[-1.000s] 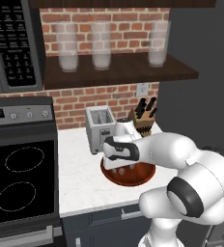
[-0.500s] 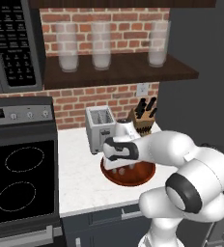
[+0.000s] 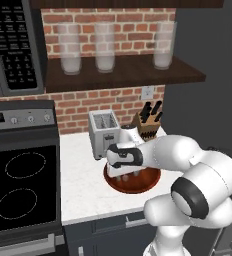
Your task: Grab a lemon wedge from the fridge and one ice cube from the ice bowl, and put them in the glass of lemonade.
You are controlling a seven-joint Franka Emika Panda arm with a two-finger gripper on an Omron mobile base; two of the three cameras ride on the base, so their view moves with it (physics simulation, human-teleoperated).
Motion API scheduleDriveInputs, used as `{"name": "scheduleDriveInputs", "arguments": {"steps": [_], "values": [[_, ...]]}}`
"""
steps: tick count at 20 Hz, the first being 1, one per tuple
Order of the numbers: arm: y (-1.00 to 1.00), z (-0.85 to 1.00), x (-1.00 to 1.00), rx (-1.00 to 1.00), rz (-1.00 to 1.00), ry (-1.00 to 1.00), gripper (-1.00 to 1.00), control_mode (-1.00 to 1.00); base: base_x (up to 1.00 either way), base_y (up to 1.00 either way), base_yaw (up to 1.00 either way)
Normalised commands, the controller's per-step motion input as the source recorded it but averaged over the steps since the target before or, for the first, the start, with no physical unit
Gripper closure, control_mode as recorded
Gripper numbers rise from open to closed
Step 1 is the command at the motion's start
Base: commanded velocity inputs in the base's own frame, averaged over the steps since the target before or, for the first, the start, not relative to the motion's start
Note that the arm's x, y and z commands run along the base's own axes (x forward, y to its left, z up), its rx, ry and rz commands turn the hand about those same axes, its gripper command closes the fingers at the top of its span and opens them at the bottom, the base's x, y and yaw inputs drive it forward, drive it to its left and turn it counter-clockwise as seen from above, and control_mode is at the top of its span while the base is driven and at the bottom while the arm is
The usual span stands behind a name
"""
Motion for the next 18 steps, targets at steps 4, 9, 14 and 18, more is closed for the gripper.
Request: {"name": "scheduleDriveInputs", "arguments": {"steps": [4,9,14,18], "values": [[0.00,0.00,-0.34,0.00,0.01,-0.14,-1.00,-1.00,0.00,0.00,0.00],[0.00,0.00,-0.06,0.00,0.00,-0.06,-1.00,-1.00,0.00,0.00,0.00],[0.00,0.00,0.27,-0.01,0.00,0.00,-1.00,-1.00,0.00,0.00,0.00],[0.00,0.00,0.10,0.00,0.00,0.00,-1.00,-1.00,0.00,0.00,0.00]]}}
